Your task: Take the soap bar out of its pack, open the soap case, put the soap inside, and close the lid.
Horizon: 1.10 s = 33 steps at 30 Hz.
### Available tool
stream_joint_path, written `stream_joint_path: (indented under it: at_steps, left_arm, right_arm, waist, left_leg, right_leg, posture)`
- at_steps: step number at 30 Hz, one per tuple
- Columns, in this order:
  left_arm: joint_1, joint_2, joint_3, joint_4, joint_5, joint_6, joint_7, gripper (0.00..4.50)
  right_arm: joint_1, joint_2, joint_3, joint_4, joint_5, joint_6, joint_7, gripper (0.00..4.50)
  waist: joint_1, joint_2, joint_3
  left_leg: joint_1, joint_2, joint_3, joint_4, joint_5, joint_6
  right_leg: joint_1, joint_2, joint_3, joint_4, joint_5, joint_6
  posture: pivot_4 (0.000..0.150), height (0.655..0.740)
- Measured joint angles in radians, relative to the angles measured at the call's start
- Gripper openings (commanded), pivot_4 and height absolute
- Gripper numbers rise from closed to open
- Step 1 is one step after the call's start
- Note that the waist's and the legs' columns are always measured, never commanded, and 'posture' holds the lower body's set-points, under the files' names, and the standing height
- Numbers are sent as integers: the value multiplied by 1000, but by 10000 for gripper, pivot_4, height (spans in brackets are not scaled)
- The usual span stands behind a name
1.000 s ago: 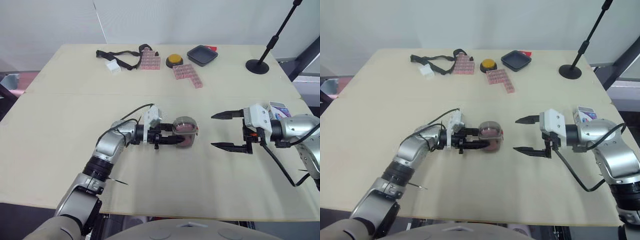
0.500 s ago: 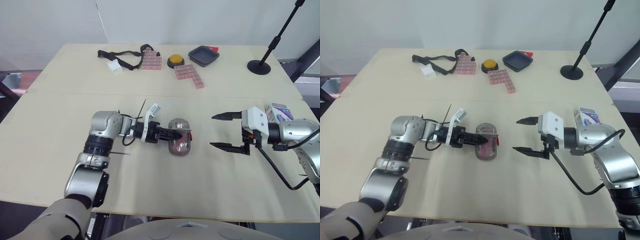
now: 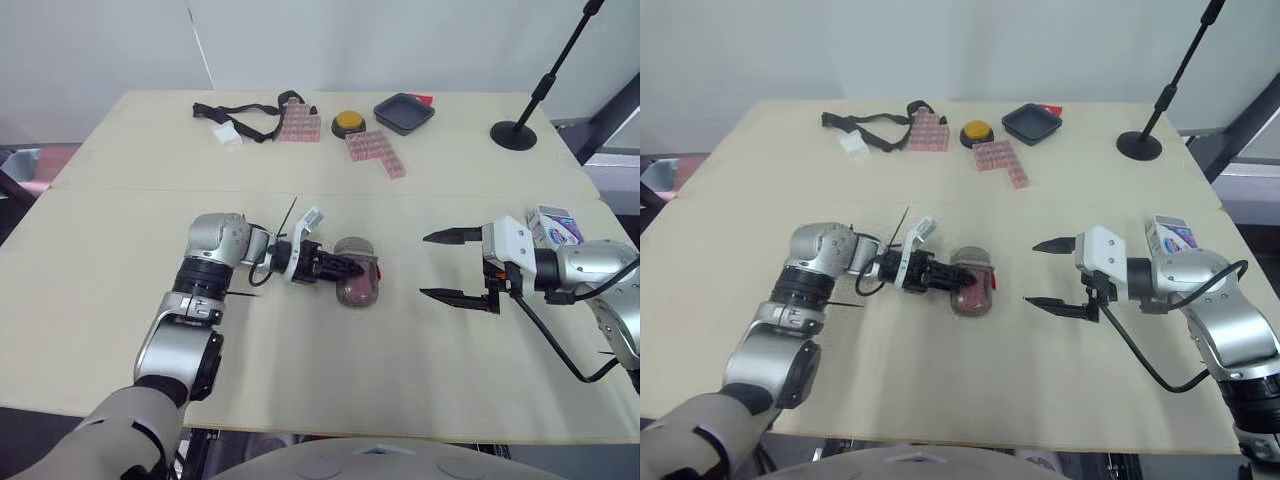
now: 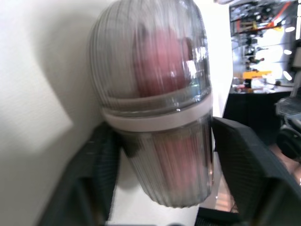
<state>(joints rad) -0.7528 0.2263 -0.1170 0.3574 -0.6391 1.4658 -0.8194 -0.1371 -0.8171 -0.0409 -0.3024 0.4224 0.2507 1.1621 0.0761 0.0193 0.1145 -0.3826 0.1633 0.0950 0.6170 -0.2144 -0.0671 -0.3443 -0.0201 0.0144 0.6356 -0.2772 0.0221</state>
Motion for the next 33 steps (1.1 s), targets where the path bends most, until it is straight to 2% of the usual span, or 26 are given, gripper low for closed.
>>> stream_joint_path:
  at_steps: [1,3,8,12,16,18,20,26,33]
  left_arm:
    - [0,7,-21,-9,0,-16,-17,44677]
    - [-1,24,-61,-20,0,-51,-46,44677]
    - [0,90,-142,-33,7,-163,-106,44677]
    - [28,246,-219,-110,112,-415,-179,44677]
    - [113,338,-204,-145,208,-692,-237,44677]
    - [178,343,-175,-171,220,-819,-269,44677]
    - [222,334,-136,-209,220,-913,-271,44677]
    - [415,298,-13,-291,249,-1189,-204,44677]
    - [542,281,45,-385,289,-1280,-93,44677]
  right_arm:
    - [-2,1,3,0,0,0,0,45000]
    - [-8,6,6,0,0,0,0,45000]
    - [-13,7,20,4,-2,0,0,45000]
    - [-15,7,26,13,-4,0,-1,45000]
    - [-17,11,22,30,-6,4,-18,45000]
    - [-15,17,11,40,-3,14,-36,45000]
    - [-15,35,-4,42,-1,17,-59,45000]
    - [58,124,-11,59,-13,-25,-143,45000]
    - [131,158,-33,72,-29,-94,-195,45000]
  waist:
    - [1,0,0]
    - [2,0,0]
    - [-8,-1,1]
    - [-25,-1,3]
    - [-23,1,4]
    - [-16,1,4]
    - [-2,1,5]
    - [16,1,4]
    - [2,1,5]
  left_leg:
    - [3,0,0,-2,0,0]
    - [9,-1,0,-6,1,0]
    - [12,-1,1,-12,3,1]
    - [12,0,1,-18,4,0]
    - [7,-1,0,-21,6,-3]
    - [6,-1,-1,-20,4,-3]
    - [-3,1,-2,-15,3,-1]
    - [-16,2,-3,-8,1,-3]
    - [-9,1,-2,-8,4,-2]
  right_leg:
    - [2,0,0,-1,0,0]
    - [8,-1,0,-3,0,0]
    - [8,-1,0,-4,0,0]
    - [8,0,0,-8,0,-1]
    - [7,0,-3,-16,0,0]
    - [5,1,-6,-18,1,0]
    - [0,3,-9,-17,1,0]
    - [-8,4,-14,-16,1,0]
    - [-6,-3,-15,-9,1,0]
  posture:
    - [1500,7400]
    - [1500,7400]
    - [1500,7400]
    - [1500,7400]
    - [1500,7400]
    - [1500,7400]
    - [1500,7400]
    - [1500,7400]
    - [1500,7400]
